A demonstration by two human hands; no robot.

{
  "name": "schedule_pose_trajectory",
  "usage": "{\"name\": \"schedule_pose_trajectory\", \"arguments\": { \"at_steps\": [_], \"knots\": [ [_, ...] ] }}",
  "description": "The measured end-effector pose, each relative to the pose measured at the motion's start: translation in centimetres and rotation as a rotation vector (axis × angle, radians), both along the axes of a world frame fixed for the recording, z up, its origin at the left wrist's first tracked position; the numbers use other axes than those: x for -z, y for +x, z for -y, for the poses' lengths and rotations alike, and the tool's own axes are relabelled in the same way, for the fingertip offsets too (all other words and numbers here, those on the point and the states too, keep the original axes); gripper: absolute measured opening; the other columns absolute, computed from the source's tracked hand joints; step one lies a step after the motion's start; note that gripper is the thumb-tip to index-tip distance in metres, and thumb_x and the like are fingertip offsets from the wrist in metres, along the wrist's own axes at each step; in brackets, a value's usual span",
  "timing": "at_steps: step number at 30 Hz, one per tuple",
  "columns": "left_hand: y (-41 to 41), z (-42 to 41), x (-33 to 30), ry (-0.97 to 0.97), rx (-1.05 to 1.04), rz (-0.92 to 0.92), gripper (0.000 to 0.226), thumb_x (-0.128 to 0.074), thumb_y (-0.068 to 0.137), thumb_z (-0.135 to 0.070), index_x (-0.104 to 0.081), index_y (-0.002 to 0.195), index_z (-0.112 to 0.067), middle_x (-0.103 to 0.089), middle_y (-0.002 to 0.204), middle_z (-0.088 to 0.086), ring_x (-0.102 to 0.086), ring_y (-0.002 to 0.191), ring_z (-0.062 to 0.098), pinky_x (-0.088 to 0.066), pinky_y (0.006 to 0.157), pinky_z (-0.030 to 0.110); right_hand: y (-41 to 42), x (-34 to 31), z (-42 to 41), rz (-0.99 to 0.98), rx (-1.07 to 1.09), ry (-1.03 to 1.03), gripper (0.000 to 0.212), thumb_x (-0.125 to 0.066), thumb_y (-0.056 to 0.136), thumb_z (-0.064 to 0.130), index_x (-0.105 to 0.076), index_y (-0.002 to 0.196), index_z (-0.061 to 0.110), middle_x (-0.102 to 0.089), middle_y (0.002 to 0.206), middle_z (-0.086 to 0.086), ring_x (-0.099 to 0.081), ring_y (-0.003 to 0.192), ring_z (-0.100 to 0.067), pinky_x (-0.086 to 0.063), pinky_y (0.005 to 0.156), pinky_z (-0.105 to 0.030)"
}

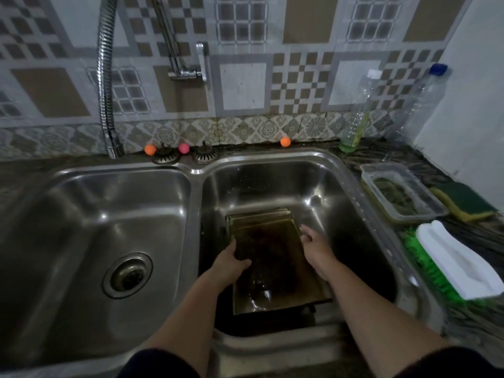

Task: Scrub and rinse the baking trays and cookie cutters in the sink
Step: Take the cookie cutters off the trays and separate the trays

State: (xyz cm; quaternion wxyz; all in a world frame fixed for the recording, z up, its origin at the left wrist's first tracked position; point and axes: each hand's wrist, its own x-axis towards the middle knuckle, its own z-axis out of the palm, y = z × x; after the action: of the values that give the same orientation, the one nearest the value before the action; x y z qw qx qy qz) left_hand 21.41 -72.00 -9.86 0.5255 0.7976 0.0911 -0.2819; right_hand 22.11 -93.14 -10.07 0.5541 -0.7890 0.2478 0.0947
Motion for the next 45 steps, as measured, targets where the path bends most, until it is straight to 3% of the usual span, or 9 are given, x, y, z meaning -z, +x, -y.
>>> {"name": "schedule_pose_trajectory", "arguments": {
  "at_steps": [10, 14, 17, 19, 22, 29, 38, 42, 45],
  "knots": [
    [-1.2, -0.3, -0.4, -0.203, -0.209, -0.026, 0.070, -0.054, 0.093, -0.001, -0.023, 0.150, -0.027, -0.054, 0.134, 0.007, -0.059, 0.103, 0.017, -0.048, 0.096, 0.034, -0.3, -1.1, 0.2, -0.081, -0.002, 0.083, 0.045, -0.037, 0.101, 0.040, -0.039, 0.144, 0.029, -0.042, 0.145, -0.006, -0.042, 0.131, -0.026, -0.037, 0.107, -0.047],
    [-1.2, -0.4, -0.6, -0.203, -0.172, -0.118, 0.071, -0.052, 0.093, 0.000, -0.018, 0.151, -0.025, -0.049, 0.138, 0.010, -0.056, 0.107, 0.021, -0.045, 0.096, 0.035, 2.2, 5.9, 3.3, -0.203, 0.009, 0.110, 0.115, -0.035, 0.050, 0.099, -0.035, 0.144, 0.031, -0.037, 0.149, -0.009, -0.036, 0.136, -0.032, -0.030, 0.110, -0.055],
    [-1.1, -0.3, -0.8, -0.173, -0.174, -0.111, 0.070, -0.051, 0.094, 0.000, -0.018, 0.151, -0.026, -0.046, 0.141, 0.011, -0.052, 0.119, 0.025, -0.043, 0.099, 0.035, 3.0, 8.3, 3.9, -0.293, 0.000, 0.173, 0.156, -0.031, 0.010, 0.105, -0.032, 0.147, 0.029, -0.031, 0.154, -0.008, -0.030, 0.140, -0.031, -0.026, 0.112, -0.054],
    [-1.1, -0.2, -0.6, -0.150, -0.192, -0.100, 0.071, -0.052, 0.093, 0.000, -0.019, 0.151, -0.026, -0.047, 0.141, 0.011, -0.051, 0.121, 0.026, -0.042, 0.101, 0.035, 0.8, 2.8, 1.7, -0.314, -0.001, 0.168, 0.134, -0.032, 0.041, 0.104, -0.028, 0.149, 0.025, -0.028, 0.155, -0.009, -0.029, 0.140, -0.030, -0.025, 0.114, -0.051],
    [-1.1, -0.2, -0.5, -0.165, -0.200, -0.095, 0.072, -0.053, 0.093, 0.001, -0.021, 0.150, -0.026, -0.045, 0.143, 0.010, -0.049, 0.125, 0.027, -0.041, 0.106, 0.039, -1.1, -1.8, -0.3, -0.287, -0.072, 0.113, 0.080, -0.025, 0.092, 0.070, -0.014, 0.153, 0.020, -0.014, 0.159, -0.009, -0.019, 0.145, -0.027, -0.019, 0.115, -0.044],
    [-0.9, 0.0, -2.5, -0.197, -0.231, 0.040, 0.070, -0.050, 0.094, 0.002, -0.022, 0.149, -0.032, -0.044, 0.144, 0.005, -0.049, 0.123, 0.022, -0.043, 0.102, 0.038, -2.0, -3.5, -1.0, -0.191, -0.137, 0.055, 0.060, -0.015, 0.101, 0.052, -0.009, 0.153, 0.023, -0.004, 0.161, -0.004, -0.002, 0.148, -0.024, -0.008, 0.117, -0.040],
    [-0.3, 1.2, -6.3, -0.334, -0.221, 0.253, 0.075, -0.051, 0.092, 0.004, -0.026, 0.145, -0.043, -0.045, 0.140, -0.005, -0.045, 0.119, 0.011, -0.040, 0.104, 0.043, -0.8, -7.4, 1.0, -0.006, -0.220, -0.092, 0.061, -0.017, 0.095, 0.063, -0.034, 0.146, 0.033, -0.039, 0.150, -0.002, -0.036, 0.136, -0.023, -0.028, 0.113, -0.045],
    [0.5, 3.0, -8.1, -0.382, -0.237, 0.331, 0.074, -0.049, 0.092, 0.005, -0.028, 0.144, -0.044, -0.044, 0.142, -0.009, -0.043, 0.127, 0.012, -0.038, 0.107, 0.044, -2.4, -11.9, 5.0, 0.104, -0.318, -0.454, 0.048, -0.028, 0.102, 0.046, -0.048, 0.137, 0.019, -0.051, 0.137, -0.003, -0.046, 0.126, -0.020, -0.034, 0.103, -0.033],
    [0.5, 5.5, -9.5, -0.379, -0.277, 0.383, 0.075, -0.048, 0.092, 0.006, -0.027, 0.146, -0.041, -0.043, 0.145, -0.004, -0.041, 0.132, 0.018, -0.035, 0.110, 0.046, -4.1, -13.4, 9.6, 0.133, -0.267, -0.883, 0.042, -0.043, 0.095, 0.051, -0.052, 0.131, 0.031, -0.055, 0.136, -0.001, -0.050, 0.125, -0.027, -0.042, 0.100, -0.037]
  ]
}}
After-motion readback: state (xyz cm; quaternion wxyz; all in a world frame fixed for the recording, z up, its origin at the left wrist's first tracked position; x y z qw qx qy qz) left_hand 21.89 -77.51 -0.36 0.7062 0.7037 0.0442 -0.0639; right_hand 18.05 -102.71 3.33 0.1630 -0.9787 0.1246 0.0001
